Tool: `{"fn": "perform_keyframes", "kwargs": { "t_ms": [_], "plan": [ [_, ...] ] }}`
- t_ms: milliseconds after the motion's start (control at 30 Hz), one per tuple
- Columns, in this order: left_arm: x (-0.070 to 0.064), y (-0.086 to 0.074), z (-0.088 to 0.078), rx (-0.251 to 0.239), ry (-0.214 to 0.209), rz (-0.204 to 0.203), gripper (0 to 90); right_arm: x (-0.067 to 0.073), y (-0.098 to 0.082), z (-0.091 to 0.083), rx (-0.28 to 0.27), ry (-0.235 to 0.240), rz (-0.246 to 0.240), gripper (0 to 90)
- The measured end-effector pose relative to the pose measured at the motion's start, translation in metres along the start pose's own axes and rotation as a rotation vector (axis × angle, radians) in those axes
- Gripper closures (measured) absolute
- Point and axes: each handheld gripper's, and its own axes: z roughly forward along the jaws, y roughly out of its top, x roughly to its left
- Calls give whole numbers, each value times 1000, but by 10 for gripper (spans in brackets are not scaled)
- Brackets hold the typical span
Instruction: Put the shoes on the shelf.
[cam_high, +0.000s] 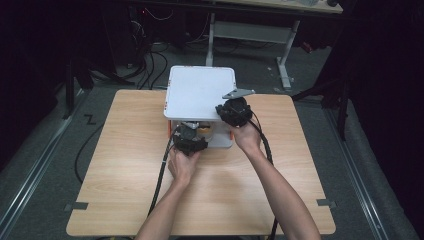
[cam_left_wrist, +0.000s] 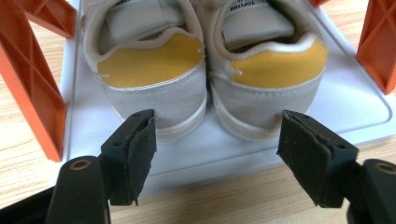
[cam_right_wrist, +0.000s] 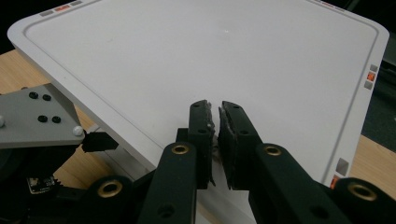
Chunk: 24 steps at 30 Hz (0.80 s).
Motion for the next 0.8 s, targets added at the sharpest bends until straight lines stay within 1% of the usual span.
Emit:
{"fn": "perform_keyframes", "kwargs": {
  "t_ms": [33,100,133,167,200,233,267,300,367,467,500,567,600,633,700,733,767,800],
  "plan": [
    [1,0,-1,2,-1,2,281,-1,0,0,-1,9,6,811],
    [3,0,-6,-3,-16,2,281,-2,1,0,-3,25,22,741],
    [3,0,-6,-3,-16,2,286,-3,1,-1,1,35,30,725],
    [4,-1,-11,6,-47,13,291,-2,2,-1,10,29,24,708],
    [4,-1,-11,6,-47,13,293,-1,3,-1,15,21,14,696],
    [4,-2,-14,5,-45,17,293,-1,3,-1,15,21,14,696],
    [6,-4,-21,-7,-63,17,303,1,4,-3,21,13,10,669],
    [7,-5,-25,-13,-74,14,303,2,5,-4,13,10,10,661],
    [10,-6,-32,-25,-89,24,304,2,4,-9,-7,10,6,648],
    [16,-8,-43,-24,-104,61,302,0,2,-19,-26,20,18,631],
    [18,-8,-47,-27,-104,65,301,-1,0,-23,-30,22,27,624],
    [23,-8,-55,-32,-107,62,297,-5,-6,-30,-47,36,50,610],
    [23,-8,-55,-32,-107,62,297,-7,-9,-34,-49,44,59,603],
    [29,-10,-65,-51,-116,53,299,-8,-13,-37,-50,47,64,597],
    [34,-12,-72,-68,-132,40,299,-12,-19,-42,-40,44,64,588],
    [34,-12,-72,-68,-132,40,300,-12,-19,-42,-40,44,64,588],
    [38,-14,-78,-82,-144,33,303,-15,-26,-49,-52,49,69,583],
    [39,-14,-81,-85,-151,34,305,-16,-28,-52,-56,48,68,582]
  ]
}}
